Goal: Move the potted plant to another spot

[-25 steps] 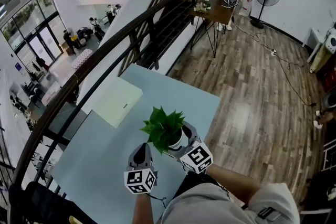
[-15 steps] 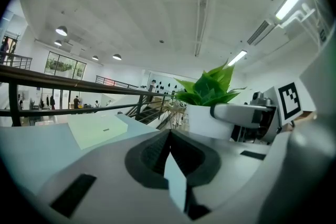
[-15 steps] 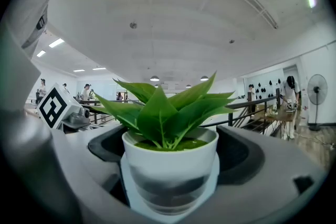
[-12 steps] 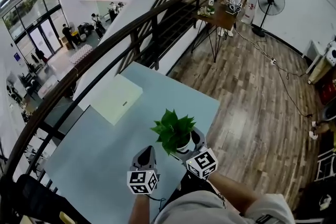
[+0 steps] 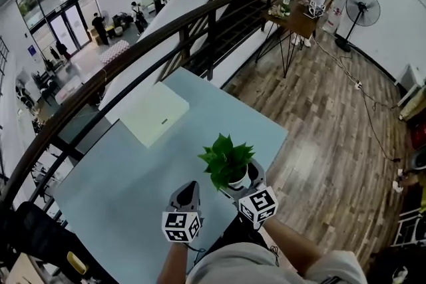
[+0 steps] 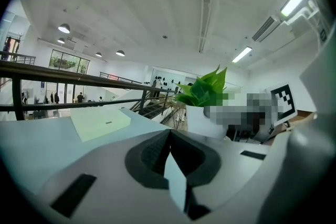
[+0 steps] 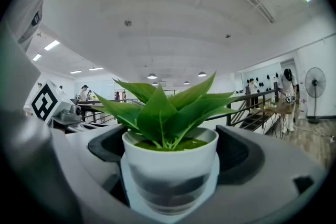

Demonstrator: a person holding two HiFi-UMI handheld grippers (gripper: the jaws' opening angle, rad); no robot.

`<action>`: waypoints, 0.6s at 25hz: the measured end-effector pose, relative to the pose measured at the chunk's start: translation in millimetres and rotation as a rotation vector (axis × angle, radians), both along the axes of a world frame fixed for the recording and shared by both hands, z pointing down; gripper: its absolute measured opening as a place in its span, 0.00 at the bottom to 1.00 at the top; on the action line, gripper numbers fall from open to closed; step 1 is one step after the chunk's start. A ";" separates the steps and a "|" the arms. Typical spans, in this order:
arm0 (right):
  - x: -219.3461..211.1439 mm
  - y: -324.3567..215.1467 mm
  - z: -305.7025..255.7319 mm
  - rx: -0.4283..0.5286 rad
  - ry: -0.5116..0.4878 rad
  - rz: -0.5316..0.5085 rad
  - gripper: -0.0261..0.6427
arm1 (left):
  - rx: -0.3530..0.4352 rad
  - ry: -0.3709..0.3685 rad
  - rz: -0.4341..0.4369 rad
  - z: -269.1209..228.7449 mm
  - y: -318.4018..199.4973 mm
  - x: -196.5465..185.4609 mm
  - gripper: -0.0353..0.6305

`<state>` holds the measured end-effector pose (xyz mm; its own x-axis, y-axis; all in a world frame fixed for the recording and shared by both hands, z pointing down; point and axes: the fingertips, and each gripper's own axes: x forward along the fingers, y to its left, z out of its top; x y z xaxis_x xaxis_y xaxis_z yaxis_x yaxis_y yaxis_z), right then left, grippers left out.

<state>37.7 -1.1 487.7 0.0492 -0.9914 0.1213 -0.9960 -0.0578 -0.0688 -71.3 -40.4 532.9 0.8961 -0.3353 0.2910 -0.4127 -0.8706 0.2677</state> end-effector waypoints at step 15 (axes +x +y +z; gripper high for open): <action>50.0 -57.8 19.0 -0.018 0.050 -0.122 0.82 | 0.003 -0.053 -0.113 18.1 -47.5 47.7 0.07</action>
